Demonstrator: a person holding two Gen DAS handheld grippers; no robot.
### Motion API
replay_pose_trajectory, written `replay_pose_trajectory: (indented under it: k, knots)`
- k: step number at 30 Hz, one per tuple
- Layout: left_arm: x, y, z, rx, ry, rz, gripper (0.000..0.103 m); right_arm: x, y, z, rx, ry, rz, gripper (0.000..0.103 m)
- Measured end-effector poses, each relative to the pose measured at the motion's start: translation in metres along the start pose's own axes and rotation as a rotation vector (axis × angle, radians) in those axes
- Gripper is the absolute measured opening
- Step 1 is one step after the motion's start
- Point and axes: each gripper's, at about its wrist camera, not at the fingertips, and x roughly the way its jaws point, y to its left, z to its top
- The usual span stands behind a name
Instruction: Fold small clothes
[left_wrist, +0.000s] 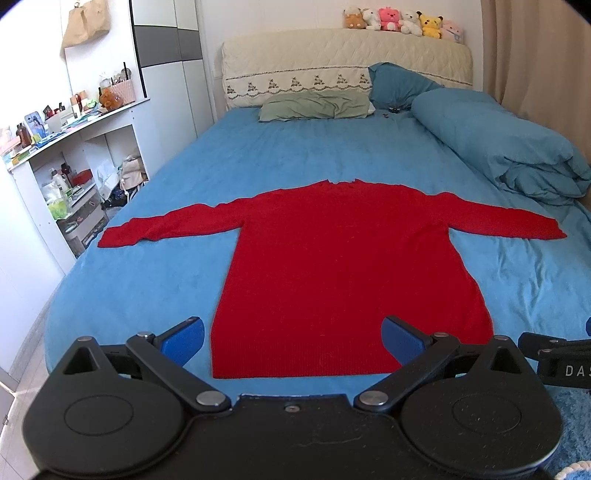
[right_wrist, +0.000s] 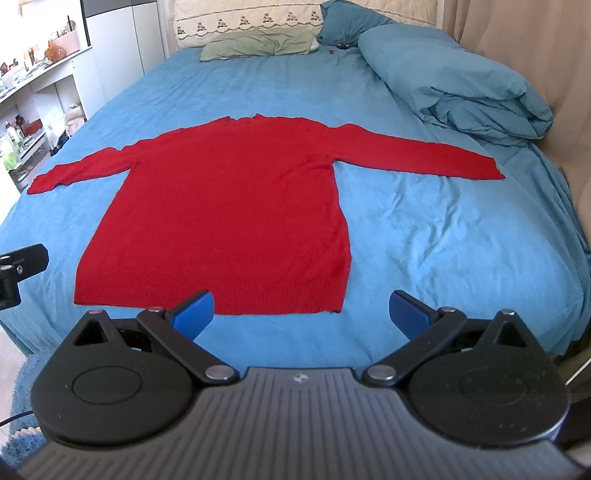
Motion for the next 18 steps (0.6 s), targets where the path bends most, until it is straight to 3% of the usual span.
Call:
replay_pose_trajectory:
  k: [18]
  knots:
    - [-0.0031, -0.0001, -0.0001, -0.006, -0.013, 0.011, 0.103, -0.0028, 0.0025, 0.0033, 0.001, -0.005, -0.002, 0.103]
